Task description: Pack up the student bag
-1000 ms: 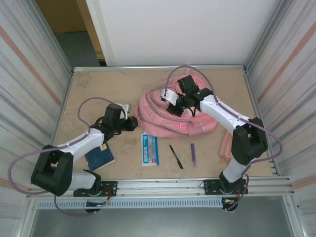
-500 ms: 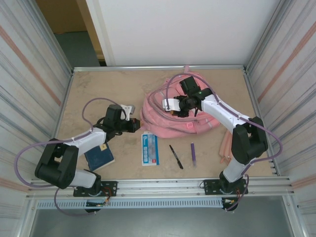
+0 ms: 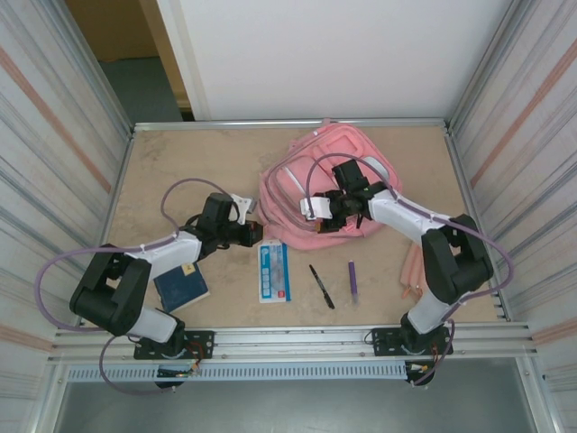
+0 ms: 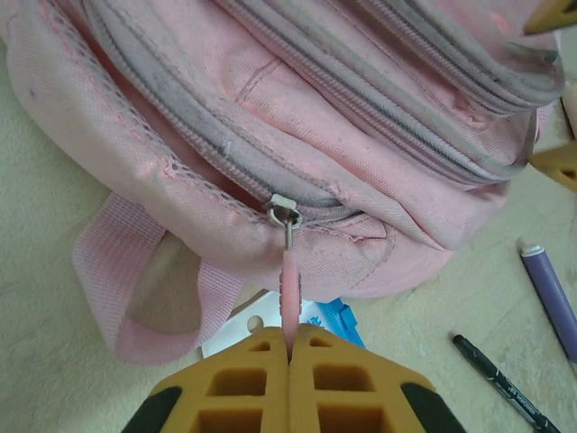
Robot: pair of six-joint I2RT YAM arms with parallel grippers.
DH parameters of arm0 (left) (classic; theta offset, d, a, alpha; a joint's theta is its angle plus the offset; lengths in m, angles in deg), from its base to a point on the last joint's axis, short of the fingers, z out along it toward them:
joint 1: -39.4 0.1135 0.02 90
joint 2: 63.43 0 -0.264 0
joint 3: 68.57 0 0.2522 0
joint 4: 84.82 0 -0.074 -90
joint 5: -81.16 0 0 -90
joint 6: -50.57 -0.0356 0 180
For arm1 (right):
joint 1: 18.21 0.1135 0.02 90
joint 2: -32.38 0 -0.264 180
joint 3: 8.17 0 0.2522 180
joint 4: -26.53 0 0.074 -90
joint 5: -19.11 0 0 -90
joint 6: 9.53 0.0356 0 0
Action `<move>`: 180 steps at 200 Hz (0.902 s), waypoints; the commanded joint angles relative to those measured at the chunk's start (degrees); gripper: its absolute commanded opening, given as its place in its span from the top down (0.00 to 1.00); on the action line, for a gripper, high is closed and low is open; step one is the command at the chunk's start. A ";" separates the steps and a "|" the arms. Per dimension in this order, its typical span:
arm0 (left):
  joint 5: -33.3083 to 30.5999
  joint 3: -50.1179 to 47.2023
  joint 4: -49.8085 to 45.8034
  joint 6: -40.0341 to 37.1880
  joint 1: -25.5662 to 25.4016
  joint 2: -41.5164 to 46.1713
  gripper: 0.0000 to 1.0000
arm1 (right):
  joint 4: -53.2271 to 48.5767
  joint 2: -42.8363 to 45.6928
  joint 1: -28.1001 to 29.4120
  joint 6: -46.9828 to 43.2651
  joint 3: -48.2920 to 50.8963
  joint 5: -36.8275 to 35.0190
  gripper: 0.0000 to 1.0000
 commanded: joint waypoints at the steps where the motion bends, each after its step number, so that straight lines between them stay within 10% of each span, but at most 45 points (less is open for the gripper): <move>1: 1.52 1.76 -1.91 -1.02 -0.43 0.69 1.00 | 7.11 6.45 3.00 12.14 2.40 -4.06 0.34; 45: 0.09 3.48 -4.68 -1.54 -1.05 1.60 1.00 | 17.15 11.15 10.54 27.79 11.58 -11.50 0.36; 149: 0.03 3.53 -6.34 -1.28 -1.36 4.05 1.00 | 34.86 -5.69 19.04 20.60 12.55 -40.71 0.42; 180: -0.91 3.59 -7.95 -2.56 -1.28 5.21 1.00 | 43.27 -2.69 20.12 18.23 16.69 -45.47 0.82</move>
